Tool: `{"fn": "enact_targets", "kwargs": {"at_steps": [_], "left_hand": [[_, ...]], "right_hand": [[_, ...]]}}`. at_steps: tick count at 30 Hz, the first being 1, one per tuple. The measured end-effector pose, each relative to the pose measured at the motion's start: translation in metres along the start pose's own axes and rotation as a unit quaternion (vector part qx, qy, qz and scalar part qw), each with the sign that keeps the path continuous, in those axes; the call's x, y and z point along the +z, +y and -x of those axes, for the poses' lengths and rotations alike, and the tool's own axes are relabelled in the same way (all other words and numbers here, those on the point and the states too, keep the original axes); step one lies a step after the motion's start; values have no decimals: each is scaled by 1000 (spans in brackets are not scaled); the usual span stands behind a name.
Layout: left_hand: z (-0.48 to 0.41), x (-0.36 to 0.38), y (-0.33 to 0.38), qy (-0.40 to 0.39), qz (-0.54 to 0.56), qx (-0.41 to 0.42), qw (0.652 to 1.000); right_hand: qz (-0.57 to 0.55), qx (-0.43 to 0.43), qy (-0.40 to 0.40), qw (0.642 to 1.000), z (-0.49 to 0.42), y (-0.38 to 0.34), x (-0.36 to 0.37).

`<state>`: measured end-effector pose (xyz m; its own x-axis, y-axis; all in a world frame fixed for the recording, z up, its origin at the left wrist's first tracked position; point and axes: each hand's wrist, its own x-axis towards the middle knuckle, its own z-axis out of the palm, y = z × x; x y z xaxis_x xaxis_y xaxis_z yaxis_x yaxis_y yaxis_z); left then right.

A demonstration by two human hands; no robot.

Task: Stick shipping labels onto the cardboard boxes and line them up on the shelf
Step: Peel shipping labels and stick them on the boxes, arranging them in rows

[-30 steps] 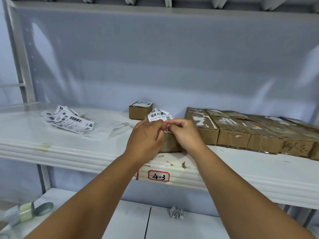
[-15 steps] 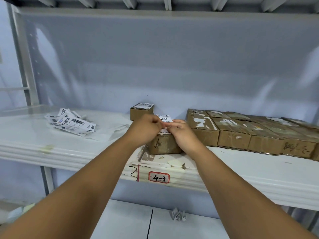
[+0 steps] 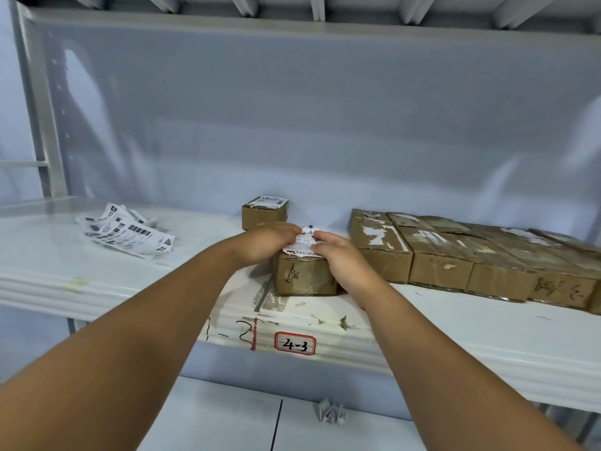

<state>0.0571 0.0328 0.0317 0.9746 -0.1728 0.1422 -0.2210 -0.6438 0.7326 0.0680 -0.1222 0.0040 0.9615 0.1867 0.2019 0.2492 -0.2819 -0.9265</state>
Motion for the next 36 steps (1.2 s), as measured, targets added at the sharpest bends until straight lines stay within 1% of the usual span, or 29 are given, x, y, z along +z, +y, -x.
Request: {"fn": "enact_targets", "kwargs": {"at_steps": [2, 5, 6, 9, 11, 14, 17, 19, 22, 24, 26, 30, 33, 36], "left_hand": [[-3, -4, 4, -24, -42, -14, 999], [-6, -7, 18, -61, -172, -5, 983], [-8, -7, 23, -71, -198, 2, 978], [-9, -7, 35, -113, -232, 8, 966], [-13, -5, 40, -117, -260, 0, 958], [-17, 4, 43, -98, -268, -14, 958], [-21, 10, 38, -126, -255, -2, 959], [-22, 11, 40, -137, -271, -2, 953], [-21, 14, 43, -116, -282, -11, 952], [-18, 15, 41, -93, -259, -2, 961], [-14, 13, 41, -94, -250, -8, 964], [-8, 10, 44, -126, -286, -30, 949], [-3, 9, 48, -140, -322, -31, 936], [4, 8, 53, -152, -346, -24, 925]], "right_hand": [[-18, 11, -10, 1000, 1, -1, -1], [-37, 25, -20, 999, 2, -2, -2], [-38, 26, -23, 999, 3, -3, -2], [-40, 18, -21, 999, 6, -5, -3], [-53, 15, -22, 998, 8, -7, -4], [-71, 11, -31, 997, 10, -7, -4], [-77, 7, -39, 996, 11, -7, -3], [-75, 8, -41, 996, 10, -7, -3], [-76, 6, -38, 996, 9, -6, -4], [-77, 5, -29, 997, 9, -6, -5], [-75, 6, -10, 997, 10, -7, -5], [-71, 2, 9, 997, 15, -10, -4], [-101, 4, 6, 995, 14, -10, -5], [-119, 5, 22, 993, 15, -11, -6]]}}
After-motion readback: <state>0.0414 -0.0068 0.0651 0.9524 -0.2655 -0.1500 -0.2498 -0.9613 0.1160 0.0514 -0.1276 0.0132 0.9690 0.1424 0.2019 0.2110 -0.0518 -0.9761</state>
